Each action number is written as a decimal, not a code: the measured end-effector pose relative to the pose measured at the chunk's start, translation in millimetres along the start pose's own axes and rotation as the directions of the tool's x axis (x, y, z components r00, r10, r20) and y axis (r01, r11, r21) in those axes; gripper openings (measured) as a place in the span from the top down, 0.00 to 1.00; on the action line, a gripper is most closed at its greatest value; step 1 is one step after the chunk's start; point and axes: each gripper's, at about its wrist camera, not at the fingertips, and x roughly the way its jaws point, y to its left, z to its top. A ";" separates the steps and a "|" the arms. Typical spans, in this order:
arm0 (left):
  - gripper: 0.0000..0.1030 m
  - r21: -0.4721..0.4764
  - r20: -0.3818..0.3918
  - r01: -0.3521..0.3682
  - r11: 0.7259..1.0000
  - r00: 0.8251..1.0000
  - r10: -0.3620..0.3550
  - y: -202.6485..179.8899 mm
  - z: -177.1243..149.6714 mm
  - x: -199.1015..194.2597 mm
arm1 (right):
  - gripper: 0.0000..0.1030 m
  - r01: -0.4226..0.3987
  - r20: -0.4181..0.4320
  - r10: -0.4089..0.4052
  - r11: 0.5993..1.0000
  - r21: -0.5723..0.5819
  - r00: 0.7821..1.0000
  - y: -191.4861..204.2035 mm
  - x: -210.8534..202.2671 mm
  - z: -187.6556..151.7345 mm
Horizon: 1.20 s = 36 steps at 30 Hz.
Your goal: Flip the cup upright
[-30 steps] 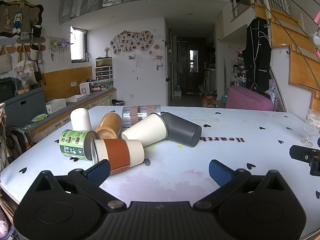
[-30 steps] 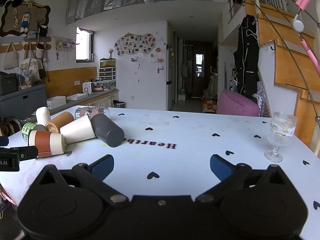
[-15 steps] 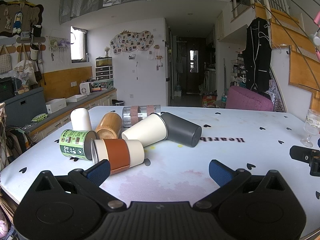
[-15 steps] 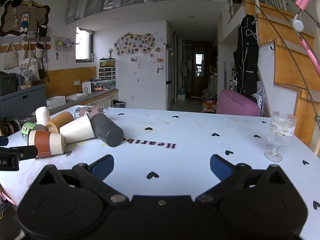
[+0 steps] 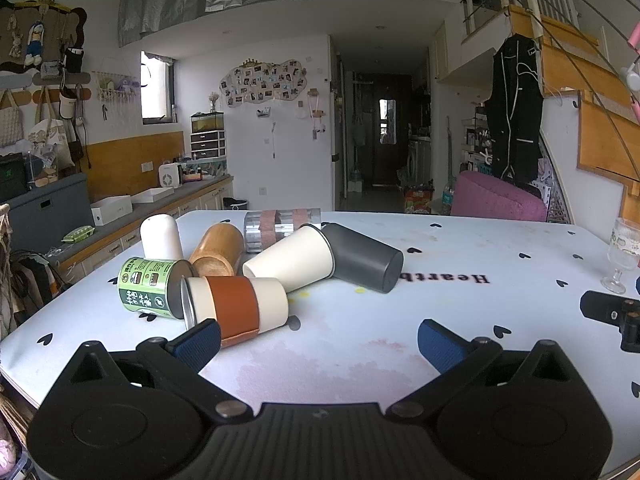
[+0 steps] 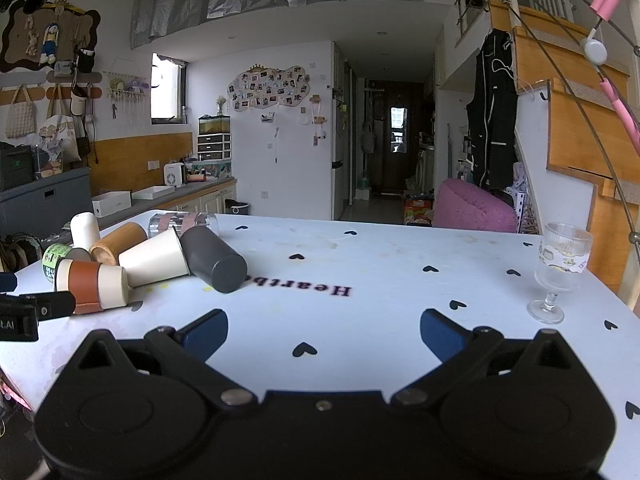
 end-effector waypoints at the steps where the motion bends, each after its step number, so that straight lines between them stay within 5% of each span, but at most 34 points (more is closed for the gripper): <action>1: 0.00 0.000 0.000 -0.001 1.000 1.000 0.001 0.0 0.0 -0.1 | 0.00 0.000 -0.001 0.000 1.000 0.000 1.000 0.0 0.4 -0.4; 36: 0.00 -0.057 -0.042 0.032 0.998 0.999 -0.034 2.8 -0.7 13.8 | 0.00 0.002 0.005 -0.002 1.000 0.001 1.000 -0.7 -2.3 -2.3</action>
